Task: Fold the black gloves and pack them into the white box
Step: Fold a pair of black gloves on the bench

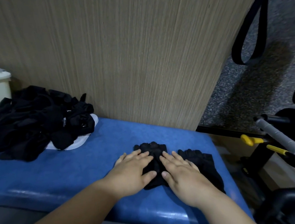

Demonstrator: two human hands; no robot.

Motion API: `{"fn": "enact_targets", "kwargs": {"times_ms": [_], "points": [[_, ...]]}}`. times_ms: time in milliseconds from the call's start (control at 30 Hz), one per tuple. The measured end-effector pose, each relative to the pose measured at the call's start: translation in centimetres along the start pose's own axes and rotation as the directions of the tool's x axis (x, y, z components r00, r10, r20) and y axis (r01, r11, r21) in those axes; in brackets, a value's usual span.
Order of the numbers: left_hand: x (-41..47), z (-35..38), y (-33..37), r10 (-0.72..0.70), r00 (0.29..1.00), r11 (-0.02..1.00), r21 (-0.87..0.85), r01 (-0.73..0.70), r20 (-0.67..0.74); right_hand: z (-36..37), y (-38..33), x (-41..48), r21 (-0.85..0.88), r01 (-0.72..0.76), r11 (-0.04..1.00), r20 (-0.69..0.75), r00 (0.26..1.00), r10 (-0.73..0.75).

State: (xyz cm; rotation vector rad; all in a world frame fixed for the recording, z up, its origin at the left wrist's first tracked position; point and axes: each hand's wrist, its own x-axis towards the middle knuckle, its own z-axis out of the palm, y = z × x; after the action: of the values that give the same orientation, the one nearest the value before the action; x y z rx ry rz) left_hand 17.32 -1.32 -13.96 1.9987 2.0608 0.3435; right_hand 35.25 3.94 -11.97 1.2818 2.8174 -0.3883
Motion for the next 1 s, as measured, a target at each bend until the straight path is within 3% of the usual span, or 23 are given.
{"fn": "enact_targets", "kwargs": {"times_ms": [200,400,533,600,667,733,800,900,1000], "points": [[-0.2,-0.1,-0.4,-0.009,1.0,0.999,0.048,0.008,0.022,0.2,0.0,0.1,-0.066,-0.003,0.998,0.075,0.997,0.008],[-0.3,-0.2,-0.3,0.043,0.996,0.999,0.025,-0.045,0.083,0.0,0.3,-0.2,-0.011,0.025,1.0,0.062,0.998,-0.025],[-0.3,-0.1,-0.2,0.079,0.992,0.996,0.031,-0.082,0.098,-1.6,1.9,-0.6,0.179,0.07,0.981,-0.163,0.986,-0.041],[-0.3,-0.1,-0.2,0.1,0.99,0.995,0.014,-0.102,0.099,-2.7,3.6,-1.0,0.224,-0.004,0.975,-0.32,0.944,0.078],[-0.4,-0.1,0.0,0.128,0.985,0.992,0.001,-0.129,0.113,-3.9,5.5,-1.6,0.284,-0.166,0.944,-0.388,0.881,0.272],[-0.6,0.0,0.4,0.158,0.979,0.987,-0.012,-0.158,0.131,-5.1,7.3,-2.5,0.344,-0.384,0.857,-0.297,0.821,0.487],[-0.7,0.1,0.9,0.174,0.975,0.985,-0.017,-0.173,0.138,-5.8,9.0,-3.4,0.297,-0.555,0.777,-0.134,0.781,0.61],[-0.8,0.2,1.2,0.176,0.976,0.984,-0.025,-0.174,0.132,-5.6,10.0,-4.0,0.366,-0.622,0.693,0.06,0.758,0.649],[-0.8,0.2,1.3,0.174,0.976,0.985,-0.023,-0.173,0.13,-4.8,9.5,-3.7,0.426,-0.613,0.666,0.107,0.764,0.636]]}}
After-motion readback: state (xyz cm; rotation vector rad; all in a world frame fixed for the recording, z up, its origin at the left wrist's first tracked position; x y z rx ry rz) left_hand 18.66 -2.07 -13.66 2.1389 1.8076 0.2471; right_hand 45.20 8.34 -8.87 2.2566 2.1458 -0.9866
